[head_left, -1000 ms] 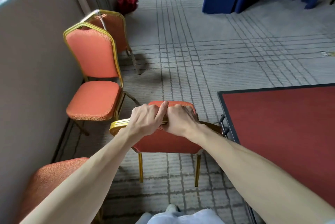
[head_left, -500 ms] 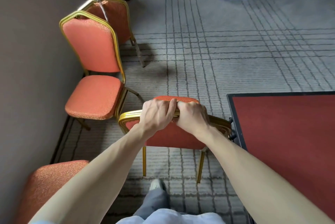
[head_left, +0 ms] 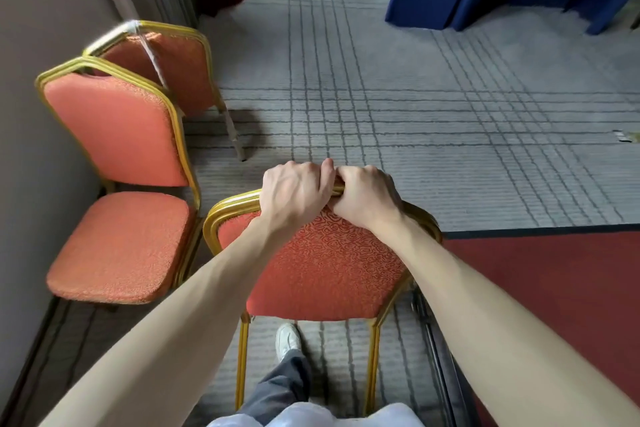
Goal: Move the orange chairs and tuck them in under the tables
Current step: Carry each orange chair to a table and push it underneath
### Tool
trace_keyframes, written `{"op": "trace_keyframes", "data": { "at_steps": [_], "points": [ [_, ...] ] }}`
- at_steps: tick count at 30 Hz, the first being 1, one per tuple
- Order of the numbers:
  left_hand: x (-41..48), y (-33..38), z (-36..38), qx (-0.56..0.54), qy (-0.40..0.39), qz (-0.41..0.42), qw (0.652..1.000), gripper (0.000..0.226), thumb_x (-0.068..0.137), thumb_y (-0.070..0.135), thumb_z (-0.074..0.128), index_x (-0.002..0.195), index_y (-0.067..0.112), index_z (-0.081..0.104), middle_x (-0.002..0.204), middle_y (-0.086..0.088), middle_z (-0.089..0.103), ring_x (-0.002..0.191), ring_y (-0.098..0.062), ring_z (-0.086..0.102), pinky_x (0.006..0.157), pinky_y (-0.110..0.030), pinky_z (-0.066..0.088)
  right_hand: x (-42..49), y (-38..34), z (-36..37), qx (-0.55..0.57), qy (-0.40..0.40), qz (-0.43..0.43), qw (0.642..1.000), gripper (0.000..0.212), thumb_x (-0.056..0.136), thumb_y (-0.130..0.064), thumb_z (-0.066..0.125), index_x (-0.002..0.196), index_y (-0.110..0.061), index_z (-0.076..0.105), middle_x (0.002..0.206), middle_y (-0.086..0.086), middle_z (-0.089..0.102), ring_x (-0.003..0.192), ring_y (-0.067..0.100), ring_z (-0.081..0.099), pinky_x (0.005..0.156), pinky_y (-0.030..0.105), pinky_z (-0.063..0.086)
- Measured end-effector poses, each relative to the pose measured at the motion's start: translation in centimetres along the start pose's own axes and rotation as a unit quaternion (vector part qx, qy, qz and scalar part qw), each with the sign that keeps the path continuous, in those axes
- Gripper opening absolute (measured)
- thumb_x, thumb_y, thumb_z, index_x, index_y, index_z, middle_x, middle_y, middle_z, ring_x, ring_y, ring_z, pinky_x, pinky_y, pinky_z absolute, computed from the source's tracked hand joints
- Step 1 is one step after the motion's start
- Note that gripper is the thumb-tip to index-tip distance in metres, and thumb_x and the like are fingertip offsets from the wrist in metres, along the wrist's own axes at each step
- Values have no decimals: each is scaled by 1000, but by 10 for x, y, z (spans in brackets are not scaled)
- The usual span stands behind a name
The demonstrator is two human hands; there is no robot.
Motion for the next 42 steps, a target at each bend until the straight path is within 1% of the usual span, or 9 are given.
{"op": "trace_keyframes", "data": {
  "at_steps": [4, 13, 18, 23, 27, 29, 32, 38, 42],
  "points": [
    [53, -8, 9, -14, -5, 7, 1000, 63, 102, 49, 29, 65, 10, 62, 70, -16, 67, 73, -39, 64, 61, -35, 34, 55, 15, 3, 1, -18, 18, 1000, 27, 86, -46, 60, 89, -20, 68, 83, 11, 73, 80, 37, 67, 64, 36, 48],
    [151, -20, 36, -23, -39, -11, 999, 64, 102, 50, 28, 70, 8, 64, 76, -18, 69, 80, -39, 66, 67, -37, 46, 153, 52, 11, 15, -60, 42, 997, 22, 82, -41, 64, 87, -19, 66, 85, 10, 72, 79, 35, 67, 61, 32, 42],
    [211, -25, 54, -12, -51, -20, 998, 63, 102, 50, 28, 76, 8, 67, 80, -18, 69, 85, -39, 66, 69, -37, 45, 212, 75, 15, 33, -77, 48, 995, 27, 83, -45, 65, 90, -20, 68, 87, 10, 73, 80, 34, 68, 63, 33, 45],
    [278, -24, 78, -8, -76, -45, 996, 60, 103, 46, 30, 74, 8, 65, 85, -19, 70, 89, -39, 65, 70, -37, 42, 277, 107, 24, 67, -118, 74, 988, 31, 80, -48, 65, 88, -19, 68, 86, 9, 73, 79, 33, 68, 65, 33, 51],
    [330, -10, 96, -21, -105, -41, 993, 55, 102, 45, 30, 61, 13, 47, 85, -18, 69, 89, -39, 65, 70, -37, 42, 321, 139, 15, 84, -165, 91, 978, 29, 78, -46, 66, 87, -18, 66, 86, 9, 73, 80, 32, 68, 63, 30, 46],
    [356, 2, 102, -25, -116, -35, 992, 54, 101, 46, 31, 62, 14, 49, 85, -18, 70, 90, -40, 65, 72, -38, 45, 336, 155, 2, 86, -176, 97, 976, 26, 77, -42, 67, 85, -18, 64, 87, 10, 73, 79, 32, 67, 63, 28, 43],
    [402, 31, 110, -29, -107, -4, 994, 55, 100, 47, 31, 64, 13, 55, 84, -19, 70, 87, -40, 65, 71, -38, 45, 360, 189, -25, 77, -157, 112, 978, 22, 79, -40, 68, 81, -20, 60, 88, 11, 73, 80, 32, 67, 64, 28, 42],
    [469, 78, 112, -85, -89, 37, 992, 60, 100, 52, 34, 75, 7, 66, 87, -23, 69, 91, -42, 64, 75, -39, 46, 388, 233, -66, 1, -63, 131, 989, 32, 82, -40, 64, 98, -13, 68, 96, 14, 73, 92, 33, 69, 76, 34, 49],
    [489, 90, 128, -98, -101, 69, 988, 63, 102, 53, 31, 72, 8, 63, 87, -21, 70, 94, -42, 64, 73, -38, 44, 392, 248, -67, -30, -28, 154, 987, 28, 85, -37, 64, 98, -13, 70, 94, 13, 73, 93, 33, 69, 76, 34, 46]
  ]
}}
Point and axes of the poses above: each hand's wrist, its own x-axis towards the middle knuckle, its own z-axis out of the palm, y = z × x, the point moved 1 cm from there along x, towards the middle knuckle
